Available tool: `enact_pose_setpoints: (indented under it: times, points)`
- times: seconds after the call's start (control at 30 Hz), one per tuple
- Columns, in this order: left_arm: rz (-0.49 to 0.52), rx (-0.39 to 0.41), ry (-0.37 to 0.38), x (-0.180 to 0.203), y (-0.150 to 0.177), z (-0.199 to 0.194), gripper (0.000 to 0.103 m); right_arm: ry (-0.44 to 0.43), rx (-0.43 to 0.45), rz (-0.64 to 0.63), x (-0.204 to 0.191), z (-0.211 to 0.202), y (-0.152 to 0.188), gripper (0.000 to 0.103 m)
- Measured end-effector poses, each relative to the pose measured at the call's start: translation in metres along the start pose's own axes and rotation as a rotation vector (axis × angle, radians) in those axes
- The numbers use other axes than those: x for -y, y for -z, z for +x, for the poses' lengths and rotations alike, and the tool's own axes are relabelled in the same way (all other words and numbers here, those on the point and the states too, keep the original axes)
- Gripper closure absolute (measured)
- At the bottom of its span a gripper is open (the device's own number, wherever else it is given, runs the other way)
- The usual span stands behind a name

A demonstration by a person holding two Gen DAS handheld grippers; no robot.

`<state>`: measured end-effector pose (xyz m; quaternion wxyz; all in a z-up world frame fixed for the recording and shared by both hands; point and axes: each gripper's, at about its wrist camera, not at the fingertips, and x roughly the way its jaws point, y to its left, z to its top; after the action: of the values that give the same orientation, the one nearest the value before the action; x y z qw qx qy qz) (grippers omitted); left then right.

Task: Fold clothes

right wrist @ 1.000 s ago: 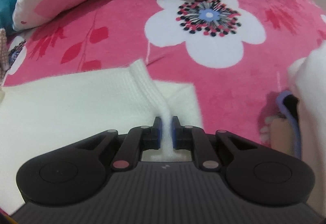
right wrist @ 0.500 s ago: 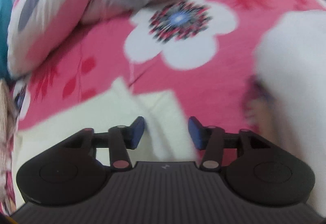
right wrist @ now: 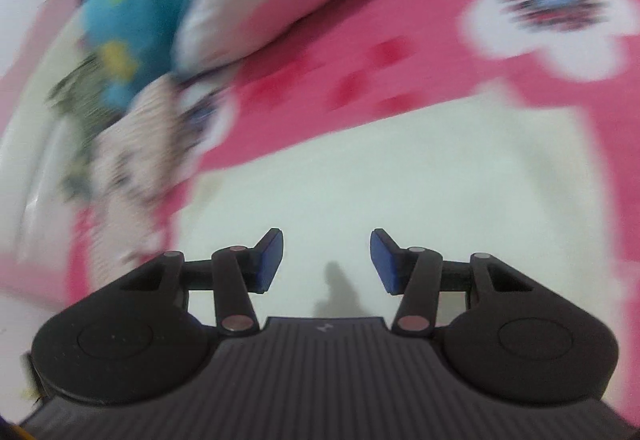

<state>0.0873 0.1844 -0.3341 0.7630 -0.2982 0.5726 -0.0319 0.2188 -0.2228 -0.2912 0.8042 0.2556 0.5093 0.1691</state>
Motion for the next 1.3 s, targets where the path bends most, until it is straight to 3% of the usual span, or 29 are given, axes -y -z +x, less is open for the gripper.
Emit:
enact_pose_setpoints:
  times: [0.1, 0.23, 0.4, 0.5, 0.67, 0.77, 0.8, 0.9, 1.0, 1.13, 1.23, 1.3]
  points:
    - [-0.014, 0.009, -0.017, -0.003, 0.000, 0.002, 0.031, -0.093, -0.061, -0.064, -0.033, 0.032, 0.000, 0.055]
    - [-0.012, -0.005, -0.006, -0.007, -0.003, 0.012, 0.031, -0.104, -0.127, -0.194, -0.071, 0.087, -0.005, 0.055]
    - [-0.020, -0.009, 0.024, -0.011, -0.007, 0.024, 0.028, -0.026, -0.182, -0.289, -0.091, 0.156, -0.011, 0.057]
    - [-0.029, 0.001, 0.044, -0.011, -0.008, 0.027, 0.025, 0.019, -0.163, -0.227, -0.084, 0.179, -0.021, 0.057]
    - [-0.071, 0.026, 0.071, -0.013, -0.007, 0.028, 0.028, 0.052, -0.094, -0.125, -0.088, 0.185, -0.030, 0.057]
    - [-0.096, 0.038, 0.081, -0.014, -0.004, 0.027, 0.041, 0.084, -0.045, -0.147, -0.093, 0.164, -0.029, 0.058]
    - [-0.106, 0.036, 0.083, -0.017, -0.004, 0.028, 0.046, 0.114, -0.010, -0.165, -0.093, 0.153, -0.030, 0.059]
    - [-0.118, 0.033, 0.074, -0.019, -0.005, 0.028, 0.048, 0.224, 0.069, -0.203, -0.089, 0.122, -0.033, 0.066]
    - [-0.123, 0.030, 0.064, -0.019, -0.007, 0.030, 0.049, 0.342, 0.070, -0.229, -0.075, 0.112, -0.027, 0.071]
    - [-0.119, 0.025, 0.053, -0.018, -0.008, 0.032, 0.049, 0.439, 0.026, -0.266, -0.057, 0.114, 0.018, 0.072]
    - [-0.110, 0.024, 0.044, -0.018, -0.008, 0.033, 0.050, 0.446, 0.108, -0.299, -0.064, 0.088, 0.059, 0.072]
    - [-0.103, 0.023, 0.037, -0.017, -0.009, 0.033, 0.050, 0.464, 0.115, -0.314, -0.070, 0.075, 0.081, 0.072]
